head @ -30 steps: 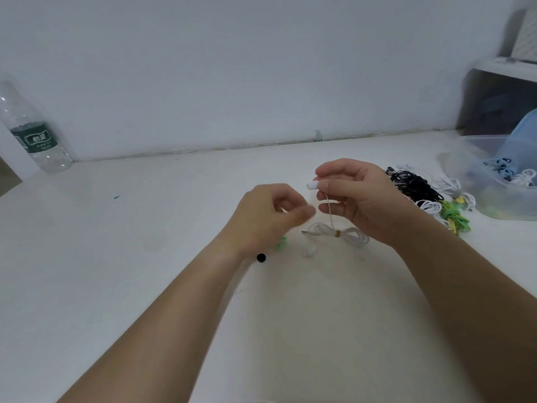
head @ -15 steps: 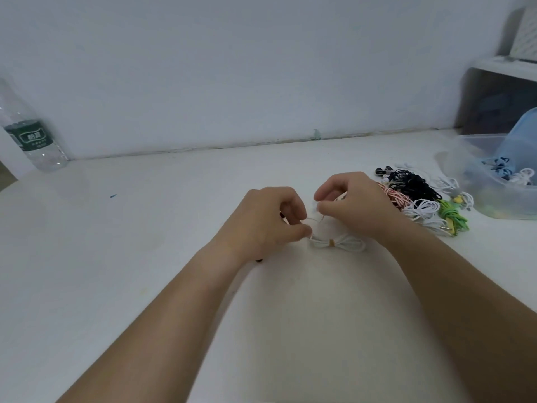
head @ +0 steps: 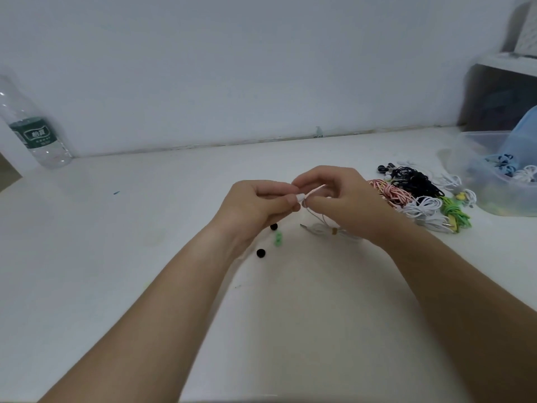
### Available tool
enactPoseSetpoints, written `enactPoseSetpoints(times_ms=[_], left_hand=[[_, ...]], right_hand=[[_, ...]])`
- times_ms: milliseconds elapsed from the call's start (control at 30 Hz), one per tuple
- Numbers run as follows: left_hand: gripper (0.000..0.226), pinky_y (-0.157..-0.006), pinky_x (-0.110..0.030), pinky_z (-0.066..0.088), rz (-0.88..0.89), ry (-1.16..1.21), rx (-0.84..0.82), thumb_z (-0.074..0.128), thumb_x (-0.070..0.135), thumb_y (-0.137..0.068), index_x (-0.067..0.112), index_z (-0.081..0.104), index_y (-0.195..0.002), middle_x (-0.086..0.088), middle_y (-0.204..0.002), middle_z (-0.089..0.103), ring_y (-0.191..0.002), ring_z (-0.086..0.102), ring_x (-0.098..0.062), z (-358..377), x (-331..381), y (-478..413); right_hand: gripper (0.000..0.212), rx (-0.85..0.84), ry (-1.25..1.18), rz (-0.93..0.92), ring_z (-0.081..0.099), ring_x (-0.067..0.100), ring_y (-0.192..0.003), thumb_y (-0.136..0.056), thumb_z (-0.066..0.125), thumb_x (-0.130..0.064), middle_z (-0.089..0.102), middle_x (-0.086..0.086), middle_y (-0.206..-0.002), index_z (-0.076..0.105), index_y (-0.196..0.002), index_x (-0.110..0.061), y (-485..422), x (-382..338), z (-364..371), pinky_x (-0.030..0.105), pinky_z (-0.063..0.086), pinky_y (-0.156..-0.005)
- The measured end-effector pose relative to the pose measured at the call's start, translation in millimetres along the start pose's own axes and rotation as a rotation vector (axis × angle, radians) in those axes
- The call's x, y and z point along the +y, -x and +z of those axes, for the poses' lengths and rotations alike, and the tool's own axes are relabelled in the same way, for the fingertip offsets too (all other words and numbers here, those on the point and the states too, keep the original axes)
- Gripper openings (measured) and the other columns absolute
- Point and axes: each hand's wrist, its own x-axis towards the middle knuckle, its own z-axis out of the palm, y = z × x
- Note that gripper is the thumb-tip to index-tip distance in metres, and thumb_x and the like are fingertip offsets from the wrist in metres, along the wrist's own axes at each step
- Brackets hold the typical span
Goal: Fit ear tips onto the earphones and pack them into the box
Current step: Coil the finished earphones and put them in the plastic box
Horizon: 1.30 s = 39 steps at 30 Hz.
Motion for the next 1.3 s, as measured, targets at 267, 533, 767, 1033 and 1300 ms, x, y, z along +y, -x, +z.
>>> enactPoseSetpoints(times_ms=[267, 533, 767, 1033, 1300], left_hand=[[0.004, -0.061, -0.019, 0.052, 0.165, -0.510, 0.049, 0.077, 0.013, -0.086, 0.016, 0.076, -0.090, 0.000, -0.080, 0.076, -0.070, 0.072, -0.011, -21.5, 12.3, 2.7], [0.012, -0.064, -0.026, 0.050, 0.038, -1.002, -0.189, 0.084, 0.022, -0.078, 0.033, 0.078, -0.078, 0.009, -0.079, 0.072, -0.065, 0.060, -0.007, -45.1, 16.3, 8.5], [0.014, -0.059, -0.019, 0.047, 0.030, -1.056, -0.209, 0.082, 0.020, -0.079, 0.033, 0.077, -0.080, 0.016, -0.074, 0.071, -0.060, 0.059, -0.004, -39.6, 12.7, 7.9], [0.015, -0.071, -0.029, 0.053, 0.146, -0.577, -0.017, 0.075, 0.004, -0.082, 0.017, 0.077, -0.087, -0.002, -0.073, 0.073, -0.070, 0.066, -0.012, -39.6, 22.0, 11.8], [0.016, -0.071, -0.020, 0.057, -0.009, 0.162, -0.002, 0.065, -0.005, -0.089, 0.010, 0.070, -0.091, -0.008, -0.088, 0.074, -0.080, 0.072, -0.017, -29.7, 15.0, 4.2]], right_hand=[[0.006, 0.053, -0.094, -0.001, 0.064, 0.018, -0.067, -0.085, 0.078, -0.010, 0.069, 0.004, -0.071, 0.073, -0.088, -0.011, -1.3, 4.6, 1.9, 0.036, 0.054, -0.072], [0.006, -0.004, -0.114, 0.039, 0.062, 0.019, -0.067, -0.085, 0.078, -0.010, 0.071, -0.005, -0.068, 0.072, -0.087, -0.012, -0.3, 5.3, 6.7, 0.039, 0.051, -0.072], [0.006, 0.010, -0.111, 0.053, 0.063, 0.016, -0.066, -0.085, 0.078, -0.010, 0.069, -0.001, -0.069, 0.072, -0.086, -0.013, -0.5, 4.9, 6.8, 0.036, 0.051, -0.071], [0.007, -0.003, -0.154, 0.067, 0.062, 0.021, -0.067, -0.086, 0.077, -0.009, 0.069, 0.002, -0.069, 0.072, -0.090, -0.010, 0.6, 3.0, 4.6, 0.033, 0.052, -0.069], [0.007, -0.022, -0.226, 0.070, 0.061, 0.021, -0.071, -0.087, 0.074, -0.005, 0.071, 0.027, -0.088, 0.071, -0.094, -0.007, 3.3, -4.4, 2.2, 0.029, 0.051, -0.067]])
